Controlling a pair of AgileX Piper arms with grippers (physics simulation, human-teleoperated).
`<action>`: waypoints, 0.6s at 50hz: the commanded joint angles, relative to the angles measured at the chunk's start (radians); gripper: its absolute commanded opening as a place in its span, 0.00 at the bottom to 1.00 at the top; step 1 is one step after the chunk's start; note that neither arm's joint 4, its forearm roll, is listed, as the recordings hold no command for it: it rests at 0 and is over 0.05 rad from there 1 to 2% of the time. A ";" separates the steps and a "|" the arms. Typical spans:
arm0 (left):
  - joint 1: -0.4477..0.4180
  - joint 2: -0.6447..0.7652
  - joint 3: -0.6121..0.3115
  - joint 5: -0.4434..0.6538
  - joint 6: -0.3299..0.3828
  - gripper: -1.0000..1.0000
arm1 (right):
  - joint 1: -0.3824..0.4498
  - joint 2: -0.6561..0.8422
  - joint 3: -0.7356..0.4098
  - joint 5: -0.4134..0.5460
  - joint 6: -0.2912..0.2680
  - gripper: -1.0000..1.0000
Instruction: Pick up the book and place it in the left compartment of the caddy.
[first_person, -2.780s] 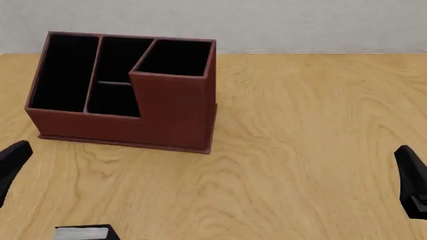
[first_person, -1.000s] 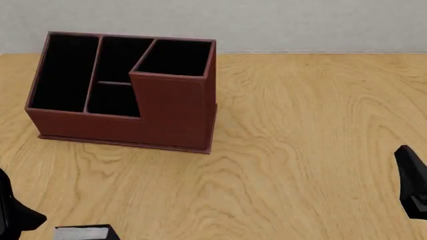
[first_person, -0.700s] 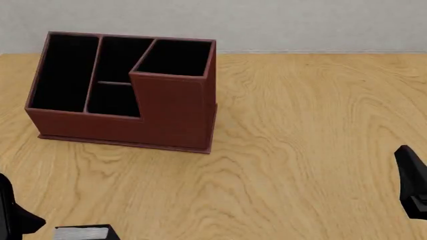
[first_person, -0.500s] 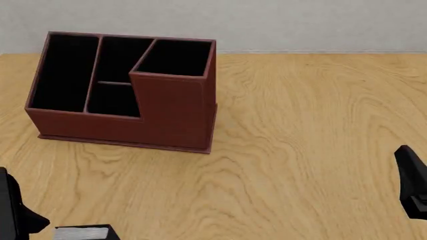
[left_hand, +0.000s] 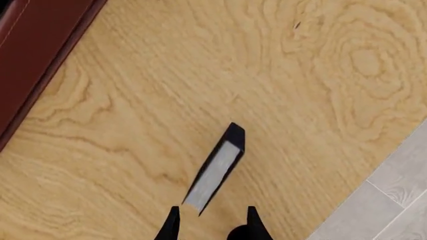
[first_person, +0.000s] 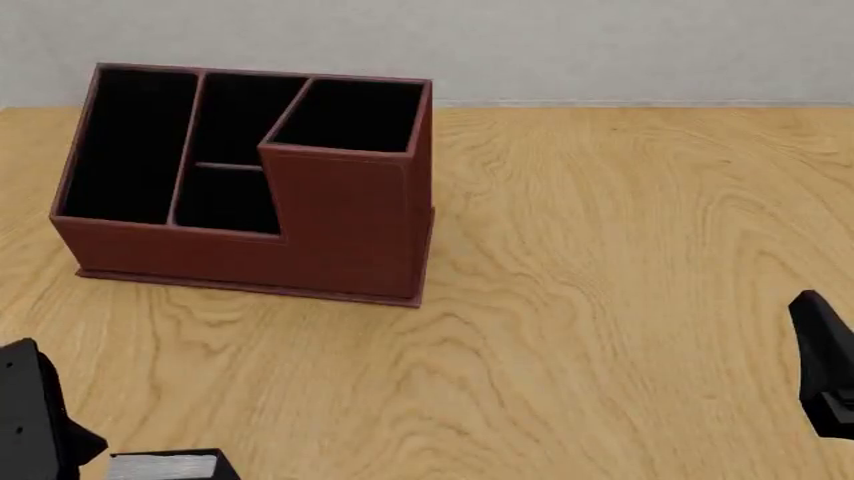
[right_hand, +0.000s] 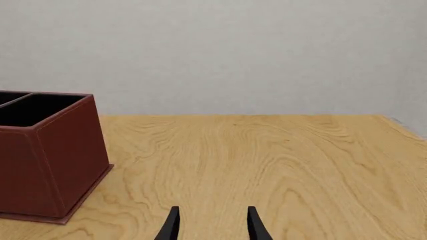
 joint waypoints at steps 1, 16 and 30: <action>0.006 0.035 0.009 -0.037 0.014 1.00 | 0.002 0.000 0.002 -0.002 0.000 1.00; -0.035 0.142 0.048 -0.169 -0.020 1.00 | 0.002 0.000 0.002 -0.002 0.000 1.00; -0.082 0.221 0.067 -0.251 -0.065 1.00 | 0.002 0.000 0.002 -0.002 0.000 1.00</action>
